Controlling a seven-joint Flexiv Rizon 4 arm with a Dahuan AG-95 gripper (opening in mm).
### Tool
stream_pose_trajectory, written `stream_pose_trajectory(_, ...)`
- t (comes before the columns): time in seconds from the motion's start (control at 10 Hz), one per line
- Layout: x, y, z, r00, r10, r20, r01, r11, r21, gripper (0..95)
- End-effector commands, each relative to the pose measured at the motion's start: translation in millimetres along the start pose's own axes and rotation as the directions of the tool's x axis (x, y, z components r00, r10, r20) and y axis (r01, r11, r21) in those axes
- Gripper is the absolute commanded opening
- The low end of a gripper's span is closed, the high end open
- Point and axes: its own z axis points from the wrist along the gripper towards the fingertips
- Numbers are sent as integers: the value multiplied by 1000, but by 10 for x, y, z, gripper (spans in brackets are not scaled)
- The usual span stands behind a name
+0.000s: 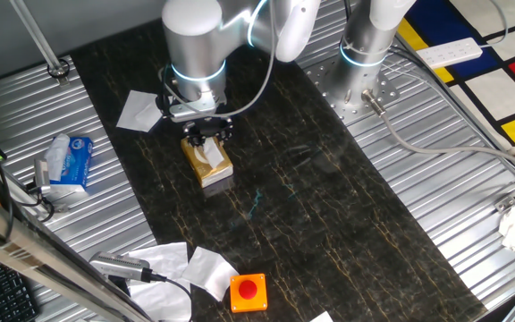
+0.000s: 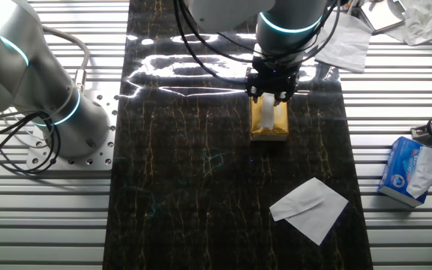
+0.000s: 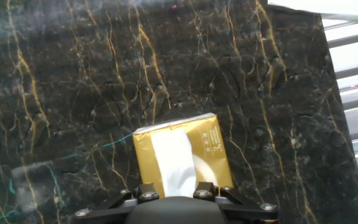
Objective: Pull out a napkin
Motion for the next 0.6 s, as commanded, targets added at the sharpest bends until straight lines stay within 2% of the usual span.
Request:
stream_pose_trajectory(0.1, 2, 4, -2, 1000, -1, 1, 1, 1000, 0, 0)
stream_pose_trajectory(0.6, 12, 2, -16, 1000, 6, -1, -6, 1000, 2, 0)
